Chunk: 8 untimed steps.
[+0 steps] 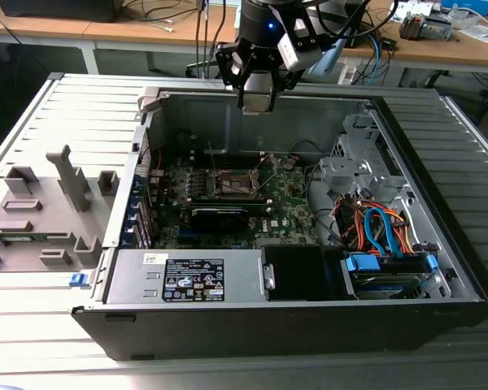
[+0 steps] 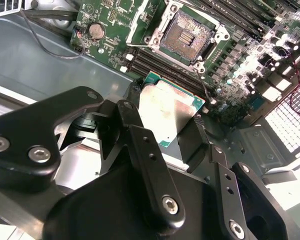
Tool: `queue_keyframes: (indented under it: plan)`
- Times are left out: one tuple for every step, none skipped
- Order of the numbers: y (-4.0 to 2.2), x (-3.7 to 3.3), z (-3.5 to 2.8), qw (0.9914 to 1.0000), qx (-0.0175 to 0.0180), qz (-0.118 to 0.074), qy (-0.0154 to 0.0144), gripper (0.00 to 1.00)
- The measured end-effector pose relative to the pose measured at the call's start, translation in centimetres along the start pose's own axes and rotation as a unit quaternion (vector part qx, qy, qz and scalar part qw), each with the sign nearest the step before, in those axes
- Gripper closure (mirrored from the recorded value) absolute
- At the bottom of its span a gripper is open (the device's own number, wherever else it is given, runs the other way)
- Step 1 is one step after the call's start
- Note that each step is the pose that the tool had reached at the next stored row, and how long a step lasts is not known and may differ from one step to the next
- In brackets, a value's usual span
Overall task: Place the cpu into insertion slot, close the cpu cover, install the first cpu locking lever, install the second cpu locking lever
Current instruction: 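Place the cpu into insertion slot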
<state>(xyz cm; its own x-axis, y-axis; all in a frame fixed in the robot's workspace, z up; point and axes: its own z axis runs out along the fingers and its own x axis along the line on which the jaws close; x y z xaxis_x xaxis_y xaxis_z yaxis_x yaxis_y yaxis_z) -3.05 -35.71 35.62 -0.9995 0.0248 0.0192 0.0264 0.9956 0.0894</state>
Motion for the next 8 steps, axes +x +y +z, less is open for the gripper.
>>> queue_keyframes:
  plan:
    - [-0.04,0.02,0.03,1.0,0.0001,0.0,0.0,0.45]
    - [-0.06,0.05,0.05,1.0,0.0001,0.0,0.0,0.45]
    - [-0.08,0.07,0.06,1.0,0.0001,0.0,0.0,0.45]
    - [-0.1,0.08,0.08,1.0,0.0001,0.0,0.0001,0.45]
    - [-0.12,0.1,0.1,1.0,0.0001,0.0,0.0001,0.45]
    - [-0.15,0.12,0.12,1.0,0.0001,0.0,0.0,0.45]
    - [-0.17,0.14,0.14,1.0,0.0001,0.0,0.0001,0.45]
    - [-0.19,0.15,0.15,1.0,0.0001,0.0,0.0,0.45]
